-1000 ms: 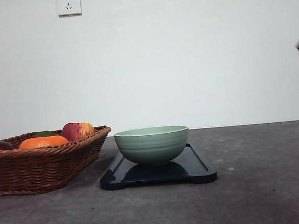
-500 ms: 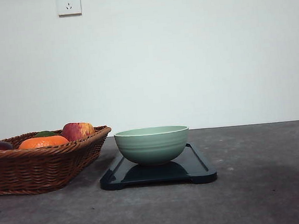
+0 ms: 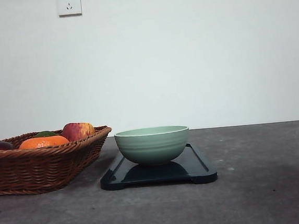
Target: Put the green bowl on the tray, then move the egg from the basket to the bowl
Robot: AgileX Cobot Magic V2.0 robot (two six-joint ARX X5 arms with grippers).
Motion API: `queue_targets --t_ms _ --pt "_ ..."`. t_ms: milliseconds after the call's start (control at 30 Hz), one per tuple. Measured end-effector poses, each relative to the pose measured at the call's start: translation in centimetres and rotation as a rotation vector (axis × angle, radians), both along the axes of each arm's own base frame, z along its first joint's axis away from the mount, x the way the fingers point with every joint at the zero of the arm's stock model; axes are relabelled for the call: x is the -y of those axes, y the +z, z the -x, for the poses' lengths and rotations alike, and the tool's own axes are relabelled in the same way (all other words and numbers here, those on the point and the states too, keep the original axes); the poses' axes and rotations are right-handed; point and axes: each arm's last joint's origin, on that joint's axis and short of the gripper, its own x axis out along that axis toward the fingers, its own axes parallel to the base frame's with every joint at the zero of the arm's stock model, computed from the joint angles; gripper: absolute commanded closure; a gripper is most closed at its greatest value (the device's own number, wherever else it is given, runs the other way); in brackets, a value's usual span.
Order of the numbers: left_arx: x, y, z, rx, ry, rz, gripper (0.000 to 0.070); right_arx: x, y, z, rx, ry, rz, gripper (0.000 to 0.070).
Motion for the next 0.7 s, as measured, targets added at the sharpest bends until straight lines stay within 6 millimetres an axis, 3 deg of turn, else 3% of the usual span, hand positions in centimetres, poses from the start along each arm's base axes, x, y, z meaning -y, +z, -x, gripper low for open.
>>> queue_targets --t_ms 700 --pt "0.00 0.00 0.00 0.000 0.000 0.000 0.0700 0.00 0.00 0.00 0.000 0.000 0.000 0.0685"
